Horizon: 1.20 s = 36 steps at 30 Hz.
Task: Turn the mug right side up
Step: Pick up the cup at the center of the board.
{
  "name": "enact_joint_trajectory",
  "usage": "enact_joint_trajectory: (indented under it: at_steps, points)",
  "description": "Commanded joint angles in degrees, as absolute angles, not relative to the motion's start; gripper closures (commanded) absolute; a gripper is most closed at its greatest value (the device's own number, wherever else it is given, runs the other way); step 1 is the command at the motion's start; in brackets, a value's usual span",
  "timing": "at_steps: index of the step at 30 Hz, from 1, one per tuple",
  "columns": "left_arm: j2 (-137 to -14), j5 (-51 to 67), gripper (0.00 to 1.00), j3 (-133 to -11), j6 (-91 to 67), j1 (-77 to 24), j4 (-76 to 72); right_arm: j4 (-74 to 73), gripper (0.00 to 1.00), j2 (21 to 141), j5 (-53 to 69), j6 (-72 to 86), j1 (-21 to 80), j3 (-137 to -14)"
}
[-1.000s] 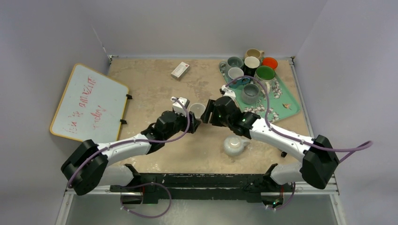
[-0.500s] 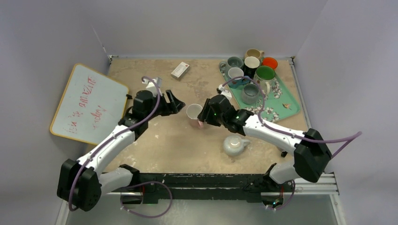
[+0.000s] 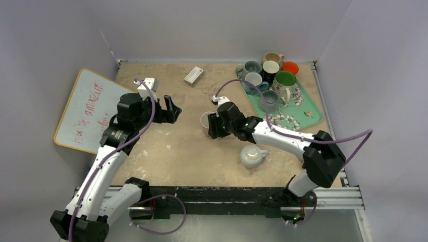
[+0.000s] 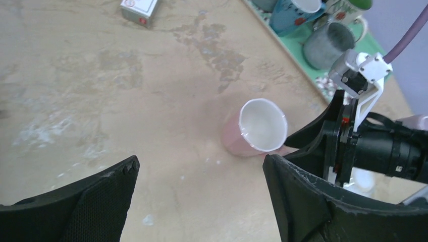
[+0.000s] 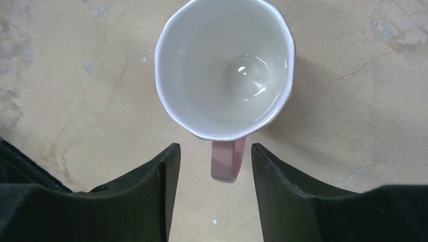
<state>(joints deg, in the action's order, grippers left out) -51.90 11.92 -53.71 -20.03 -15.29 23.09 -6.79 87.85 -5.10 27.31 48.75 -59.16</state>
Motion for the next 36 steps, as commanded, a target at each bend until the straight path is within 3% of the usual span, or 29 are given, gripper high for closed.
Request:
enact_joint_trajectory:
  at_steps: [1, 8, 16, 23, 36]
  points:
    - [-49.04, 6.69, 0.08, -52.69, -12.08, -15.12, 27.8, -5.79, 0.44, 90.29, -3.19, 20.42, 49.02, -62.29]
    - [-47.32, 6.5, 0.09, -51.91, -11.38, -15.12, 27.2, -6.36, 0.54, 94.04, -7.25, 18.63, 49.0, -65.15]
    - [-47.2, 6.89, 0.1, -51.72, -10.77, -15.12, 27.41, -6.84, 0.99, 92.23, -9.48, 17.72, 48.98, -64.66]
    - [-46.45, 6.64, 0.1, -51.32, -11.01, -15.12, 27.16, -7.54, 1.0, 86.09, -11.49, 15.65, 46.57, -66.08]
    - [-47.01, 7.47, 0.1, -51.1, -11.34, -15.12, 27.14, -7.57, 1.0, 72.8, -17.51, 9.85, 27.79, -67.59]
